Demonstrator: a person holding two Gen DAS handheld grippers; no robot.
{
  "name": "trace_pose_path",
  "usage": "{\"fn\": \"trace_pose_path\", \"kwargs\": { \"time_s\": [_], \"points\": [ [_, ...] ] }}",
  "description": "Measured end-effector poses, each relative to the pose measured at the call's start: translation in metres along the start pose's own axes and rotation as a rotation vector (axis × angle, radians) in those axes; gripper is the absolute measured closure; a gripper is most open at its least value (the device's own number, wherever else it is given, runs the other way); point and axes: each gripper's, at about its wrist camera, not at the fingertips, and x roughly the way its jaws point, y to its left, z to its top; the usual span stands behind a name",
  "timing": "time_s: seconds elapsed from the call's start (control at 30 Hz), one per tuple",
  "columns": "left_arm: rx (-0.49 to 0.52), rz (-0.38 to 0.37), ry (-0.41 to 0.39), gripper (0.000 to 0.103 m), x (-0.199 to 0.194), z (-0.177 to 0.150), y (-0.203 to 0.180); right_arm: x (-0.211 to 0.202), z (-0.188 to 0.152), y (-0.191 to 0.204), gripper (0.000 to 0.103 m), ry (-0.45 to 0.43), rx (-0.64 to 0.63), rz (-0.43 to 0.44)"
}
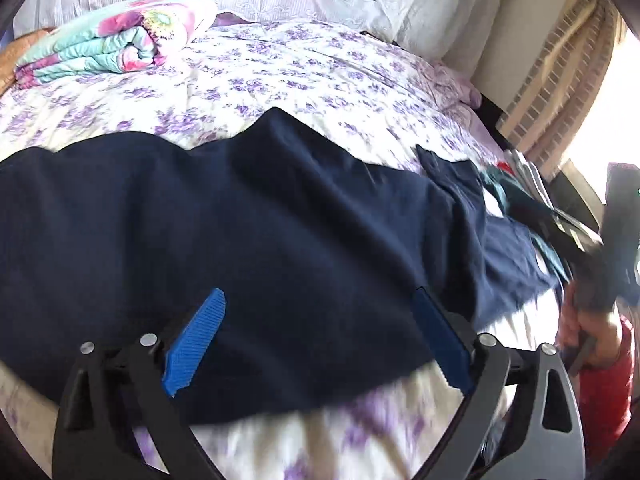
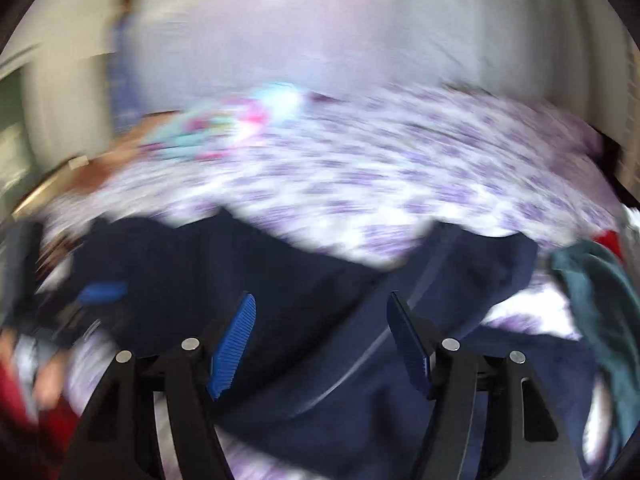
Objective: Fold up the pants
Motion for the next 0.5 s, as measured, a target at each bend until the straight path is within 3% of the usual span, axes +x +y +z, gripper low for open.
{"fn": "trace_pose_path", "kwargs": {
  "time_s": [0.1, 0.17, 0.27, 0.37, 0.43, 0.5],
  "points": [
    [-0.042, -0.041, 0.049, 0.005, 0.041, -0.004, 0.011, 0.063, 0.043, -0.031, 0.034, 0.099, 0.131, -0.083],
    [0.069, 0.011, -0.031, 0.005, 0.040, -0.016, 0.000, 0.098, 0.059, -0.045, 0.035, 0.147, 0.184, -0.155],
    [0.141, 0.063, -0.019, 0.005, 0.041, -0.021, -0.009, 0.155, 0.067, -0.065, 0.035, 0.251, 0.271, -0.277],
    [0.105, 0.017, -0.030, 0.005, 0.035, -0.022, 0.001, 0.184, 0.061, -0.069, 0.034, 0.292, 0.245, -0.379],
    [0.078, -0.028, -0.044, 0.005, 0.033, -0.023, 0.007, 0.186, 0.056, -0.070, 0.035, 0.268, 0.248, -0.395],
    [0.050, -0.071, -0.054, 0.005, 0.033, -0.022, 0.010, 0.179, 0.055, -0.073, 0.045, 0.259, 0.264, -0.391]
  ]
}}
